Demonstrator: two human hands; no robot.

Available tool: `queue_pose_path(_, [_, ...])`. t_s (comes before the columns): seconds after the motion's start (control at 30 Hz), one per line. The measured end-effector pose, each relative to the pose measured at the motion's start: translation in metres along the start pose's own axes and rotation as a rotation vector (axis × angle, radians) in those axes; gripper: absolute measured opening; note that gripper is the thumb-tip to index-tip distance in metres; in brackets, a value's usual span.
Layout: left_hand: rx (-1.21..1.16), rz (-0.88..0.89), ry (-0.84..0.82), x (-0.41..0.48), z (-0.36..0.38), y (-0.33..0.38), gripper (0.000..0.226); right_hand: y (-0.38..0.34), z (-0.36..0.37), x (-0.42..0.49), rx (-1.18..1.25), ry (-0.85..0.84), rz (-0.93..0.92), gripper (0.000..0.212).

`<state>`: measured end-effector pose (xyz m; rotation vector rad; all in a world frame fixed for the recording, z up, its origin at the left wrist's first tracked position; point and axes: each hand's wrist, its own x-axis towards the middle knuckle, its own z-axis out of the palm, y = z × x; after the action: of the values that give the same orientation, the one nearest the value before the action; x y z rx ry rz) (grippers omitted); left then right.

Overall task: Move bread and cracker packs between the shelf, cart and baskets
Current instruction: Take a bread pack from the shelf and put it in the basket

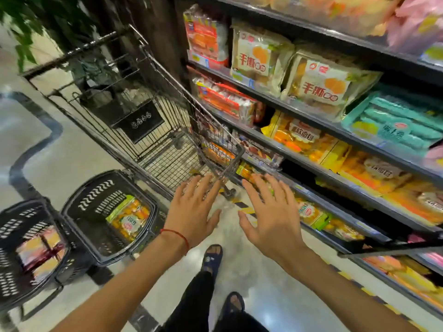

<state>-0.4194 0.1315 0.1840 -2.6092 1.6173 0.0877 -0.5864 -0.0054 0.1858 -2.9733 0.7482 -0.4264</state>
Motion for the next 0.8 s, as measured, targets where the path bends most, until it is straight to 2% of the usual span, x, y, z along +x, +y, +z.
queue_pose_path(0.3, [-0.054, -0.277, -0.05, -0.122, 0.027, -0.119, 0.071, -0.155, 0.02, 0.026, 0.021, -0.141, -0.261, 0.069])
queue_pose_path(0.4, [-0.083, -0.347, -0.104, -0.158, 0.043, -0.174, 0.072, -0.209, 0.04, 0.04, 0.049, -0.115, -0.352, 0.065])
queue_pose_path(0.5, [-0.09, -0.408, -0.139, -0.188, 0.055, -0.233, 0.072, -0.265, 0.057, 0.055, 0.043, -0.115, -0.368, 0.065])
queue_pose_path(0.63, [-0.096, -0.43, -0.201, -0.216, 0.076, -0.31, 0.077, -0.334, 0.088, 0.077, 0.031, -0.2, -0.365, 0.065])
queue_pose_path(0.8, [-0.11, -0.462, -0.209, -0.221, 0.098, -0.381, 0.073, -0.388, 0.127, 0.108, -0.04, -0.248, -0.418, 0.063])
